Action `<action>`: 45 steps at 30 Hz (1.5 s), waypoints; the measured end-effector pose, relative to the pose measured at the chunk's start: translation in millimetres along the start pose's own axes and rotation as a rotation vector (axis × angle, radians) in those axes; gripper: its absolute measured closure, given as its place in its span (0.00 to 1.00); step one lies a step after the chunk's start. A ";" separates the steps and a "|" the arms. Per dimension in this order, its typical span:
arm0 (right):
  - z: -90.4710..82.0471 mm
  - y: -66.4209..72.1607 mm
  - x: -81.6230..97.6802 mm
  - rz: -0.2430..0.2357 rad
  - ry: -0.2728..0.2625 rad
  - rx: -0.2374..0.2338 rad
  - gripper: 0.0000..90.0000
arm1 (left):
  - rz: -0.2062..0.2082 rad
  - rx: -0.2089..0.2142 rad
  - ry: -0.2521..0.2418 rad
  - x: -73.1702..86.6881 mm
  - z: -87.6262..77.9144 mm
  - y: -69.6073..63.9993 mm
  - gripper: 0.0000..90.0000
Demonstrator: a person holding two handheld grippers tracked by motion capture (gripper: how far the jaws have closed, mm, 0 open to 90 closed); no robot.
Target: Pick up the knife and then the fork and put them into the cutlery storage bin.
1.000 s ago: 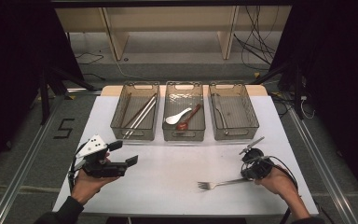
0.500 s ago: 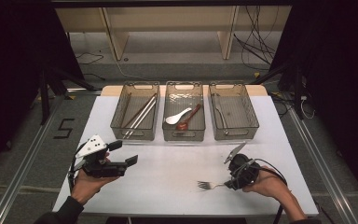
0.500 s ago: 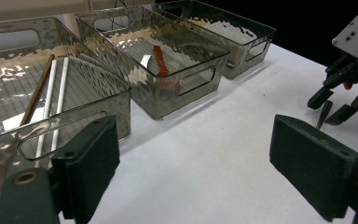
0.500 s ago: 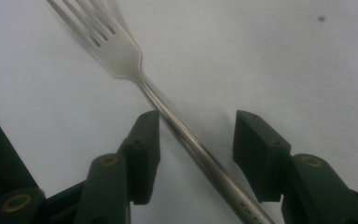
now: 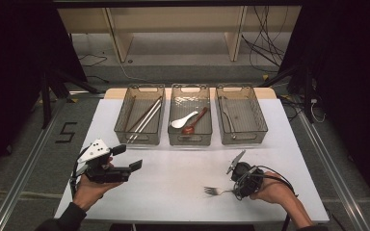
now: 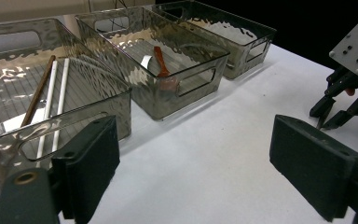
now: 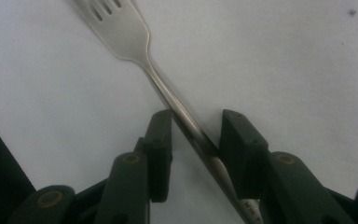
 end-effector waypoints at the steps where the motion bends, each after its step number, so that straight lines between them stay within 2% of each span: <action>1: -0.2 0.5 -0.6 -0.003 0.005 0.000 0.76 | -0.004 -0.001 -0.002 0.1 0.2 0.0 0.17; 6: -0.3 0.9 -1.0 0.008 0.009 -0.014 0.85 | -0.006 -0.001 -0.003 -0.2 -0.1 0.5 0.17; 11: 0.1 2.5 -1.8 -0.014 0.010 -0.016 0.92 | 0.001 -0.001 0.000 -0.2 0.0 -0.2 0.17; 25: -1.5 1.0 -2.1 0.010 0.003 -0.023 0.93 | -0.001 -0.001 -0.002 -0.5 0.1 -0.2 0.17; 35: -6.9 -3.7 -1.6 0.051 -0.058 -0.007 0.94 | 0.003 0.000 0.001 -0.5 0.2 -0.2 0.17; 45: -18.6 -11.7 -0.6 0.109 -0.174 -0.016 0.94 | 0.000 -0.001 -0.007 -0.7 -0.3 -0.4 0.17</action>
Point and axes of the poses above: each handheld gripper's, and its own axes: z roughly forward along the jaws, x roughly out of its underside, y roughly to its left, the point moved 1 cm from there along z, roughly forward along the jaws, and after that the axes turned 7 degrees about x, right-handed, at the moved point
